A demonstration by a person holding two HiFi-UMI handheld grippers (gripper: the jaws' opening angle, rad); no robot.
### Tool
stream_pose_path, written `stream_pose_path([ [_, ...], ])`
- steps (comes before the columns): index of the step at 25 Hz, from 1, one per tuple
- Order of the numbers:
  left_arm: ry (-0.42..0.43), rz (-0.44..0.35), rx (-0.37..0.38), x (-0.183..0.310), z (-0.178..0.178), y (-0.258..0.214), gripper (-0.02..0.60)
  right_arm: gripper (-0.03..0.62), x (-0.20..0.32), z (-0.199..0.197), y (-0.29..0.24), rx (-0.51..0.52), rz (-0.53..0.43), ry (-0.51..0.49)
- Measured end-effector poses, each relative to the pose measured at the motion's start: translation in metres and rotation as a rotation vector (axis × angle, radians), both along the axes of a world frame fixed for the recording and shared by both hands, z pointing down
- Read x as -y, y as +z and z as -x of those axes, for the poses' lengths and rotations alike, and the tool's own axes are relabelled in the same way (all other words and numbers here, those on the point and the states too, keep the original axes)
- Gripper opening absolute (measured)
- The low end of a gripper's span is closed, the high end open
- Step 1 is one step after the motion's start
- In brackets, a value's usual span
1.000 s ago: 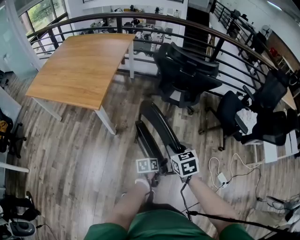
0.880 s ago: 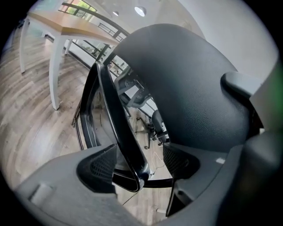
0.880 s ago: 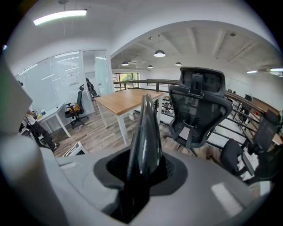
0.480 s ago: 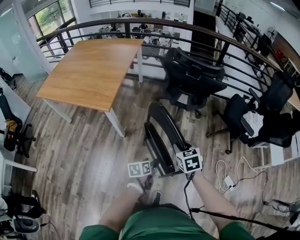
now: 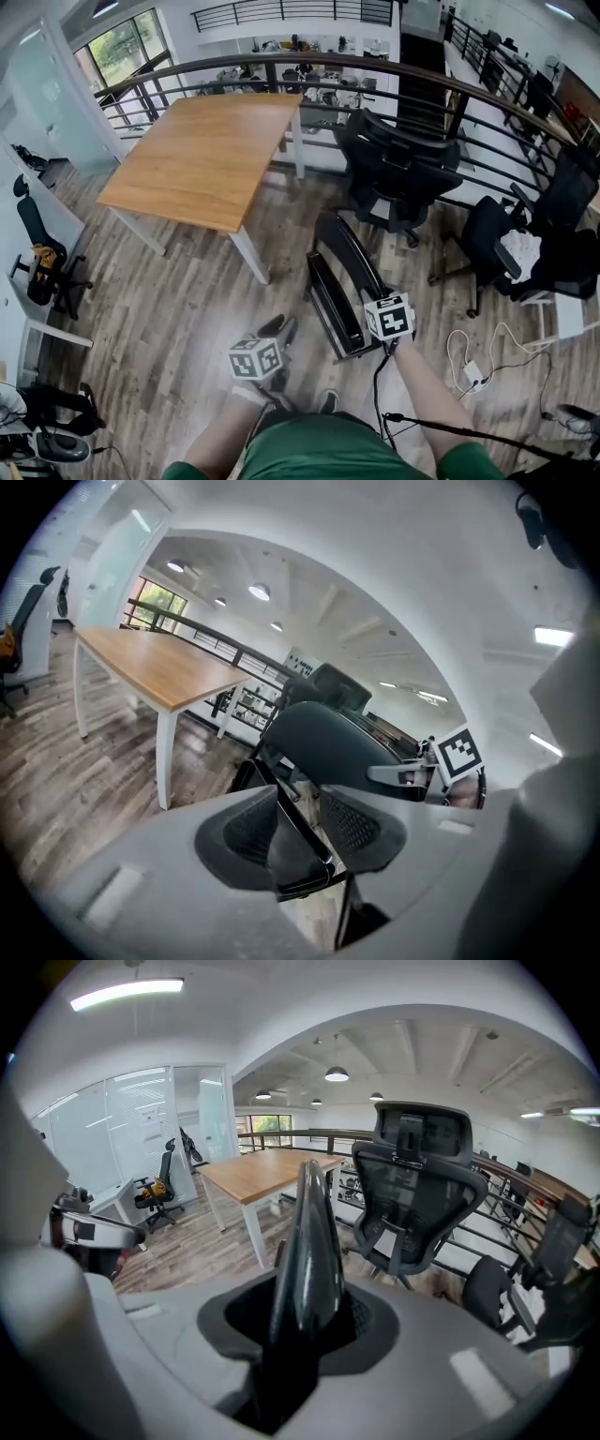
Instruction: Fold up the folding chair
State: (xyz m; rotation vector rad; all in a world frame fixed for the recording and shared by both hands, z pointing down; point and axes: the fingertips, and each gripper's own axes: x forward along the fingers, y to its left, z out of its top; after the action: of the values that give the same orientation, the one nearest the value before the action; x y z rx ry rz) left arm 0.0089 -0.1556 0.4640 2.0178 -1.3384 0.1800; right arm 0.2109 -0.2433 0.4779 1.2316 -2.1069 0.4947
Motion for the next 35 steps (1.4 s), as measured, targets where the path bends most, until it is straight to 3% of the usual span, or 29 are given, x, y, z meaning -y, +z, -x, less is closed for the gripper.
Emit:
stream_pose_path([
  [5, -0.001, -0.065, 0.046, -0.02, 0.004, -0.029, 0.144, 0.117, -0.003, 0.001, -0.001, 0.013, 0.008, -0.005],
  [14, 0.002, -0.121, 0.002, -0.025, 0.013, -0.059, 0.143, 0.117, 0.0, 0.0, -0.001, 0.005, 0.002, -0.005],
  [19, 0.042, -0.163, 0.04, -0.019, 0.022, -0.069, 0.143, 0.116, 0.002, -0.001, -0.001, 0.002, 0.006, -0.005],
  [24, 0.02, -0.148, -0.074, -0.011, 0.032, -0.082, 0.141, 0.117, 0.001, 0.0, -0.003, 0.004, 0.005, -0.008],
  [35, 0.006, -0.134, -0.083, -0.005, 0.062, -0.068, 0.137, 0.117, -0.001, 0.009, 0.0, -0.013, 0.002, 0.002],
])
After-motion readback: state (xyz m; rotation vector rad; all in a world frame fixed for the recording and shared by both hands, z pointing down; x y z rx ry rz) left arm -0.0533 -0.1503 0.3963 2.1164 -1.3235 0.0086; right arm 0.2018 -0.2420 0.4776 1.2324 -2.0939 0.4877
